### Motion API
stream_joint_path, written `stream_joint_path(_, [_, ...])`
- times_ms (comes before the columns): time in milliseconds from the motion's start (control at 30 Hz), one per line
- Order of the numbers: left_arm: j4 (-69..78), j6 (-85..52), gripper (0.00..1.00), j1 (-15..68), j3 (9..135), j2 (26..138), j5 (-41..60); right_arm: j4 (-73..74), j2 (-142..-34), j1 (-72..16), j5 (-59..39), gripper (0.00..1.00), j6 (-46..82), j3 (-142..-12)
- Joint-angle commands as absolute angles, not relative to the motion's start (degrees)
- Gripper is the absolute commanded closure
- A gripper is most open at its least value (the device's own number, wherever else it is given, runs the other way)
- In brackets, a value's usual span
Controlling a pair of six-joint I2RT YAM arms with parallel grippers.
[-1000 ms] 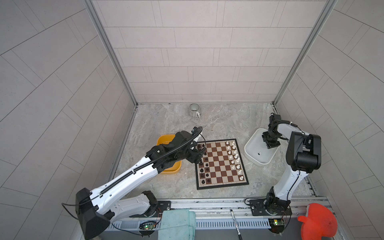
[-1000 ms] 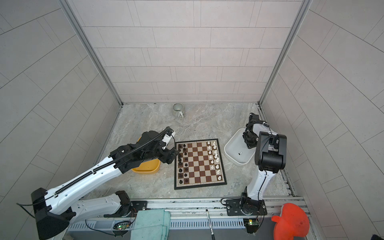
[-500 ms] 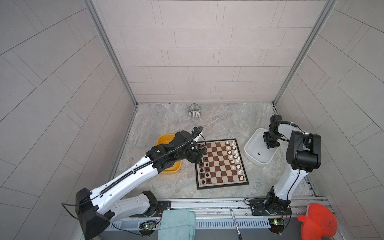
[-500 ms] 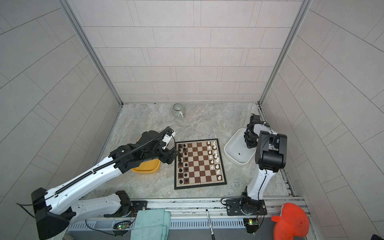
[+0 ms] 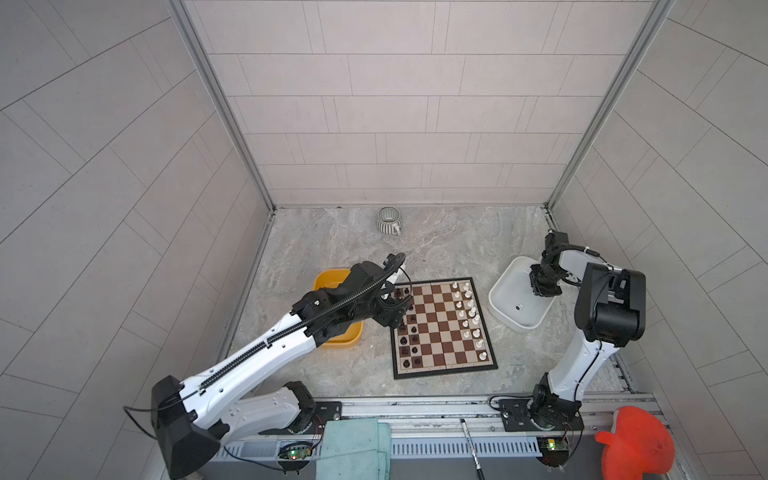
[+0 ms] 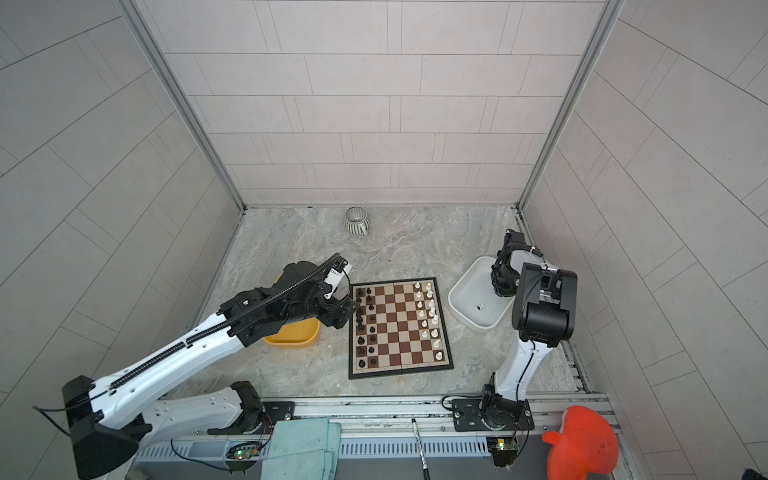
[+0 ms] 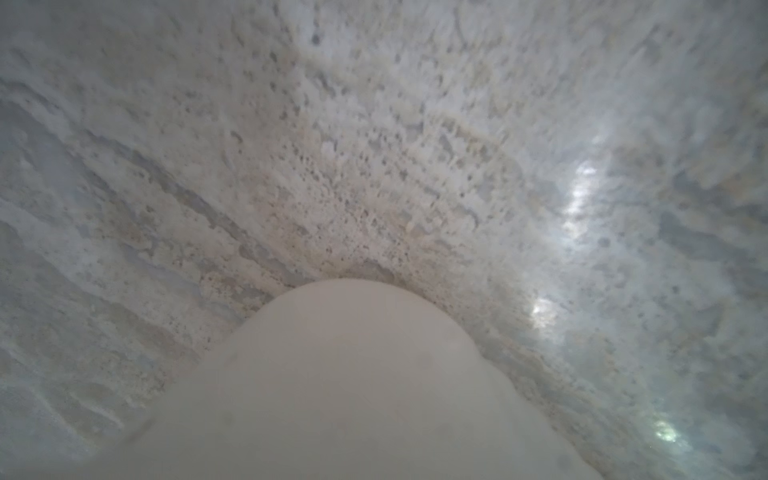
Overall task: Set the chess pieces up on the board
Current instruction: 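Lower the right gripper into the white tray and grasp a white pawn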
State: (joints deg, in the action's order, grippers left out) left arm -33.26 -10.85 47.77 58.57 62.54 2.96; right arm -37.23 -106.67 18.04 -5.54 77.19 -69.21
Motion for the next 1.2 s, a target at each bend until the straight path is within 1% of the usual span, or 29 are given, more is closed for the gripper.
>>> stream_joint_path(0, [-32.9,-10.7,0.13,47.9,58.5,62.1,3.3,-36.7,-107.2,18.4,-6.1,0.73,80.6,-67.1])
stream_joint_path(333, [-32.6,-11.0,0.13,47.9,58.3,62.1,3.5,-36.6,-106.6,18.3,-6.9,0.84,75.8,-67.9])
stream_joint_path(533, [-32.5,-11.2,0.13,47.8,58.4,62.3,4.0,-35.8,-105.0,18.8,-8.0,0.86,73.0,-66.4])
stream_joint_path(800, [-32.3,-11.4,0.13,47.7,58.2,62.7,4.5,-35.3,-104.6,19.0,-9.1,0.91,69.2,-66.4])
stream_joint_path(967, [-32.1,-11.9,0.13,47.4,58.2,63.0,4.6,-35.5,-102.4,18.8,-9.3,0.95,64.0,-65.9])
stream_joint_path(1167, [-32.0,-12.7,0.13,47.0,58.2,63.9,4.4,-34.0,-99.5,18.3,-12.5,0.96,52.5,-64.3])
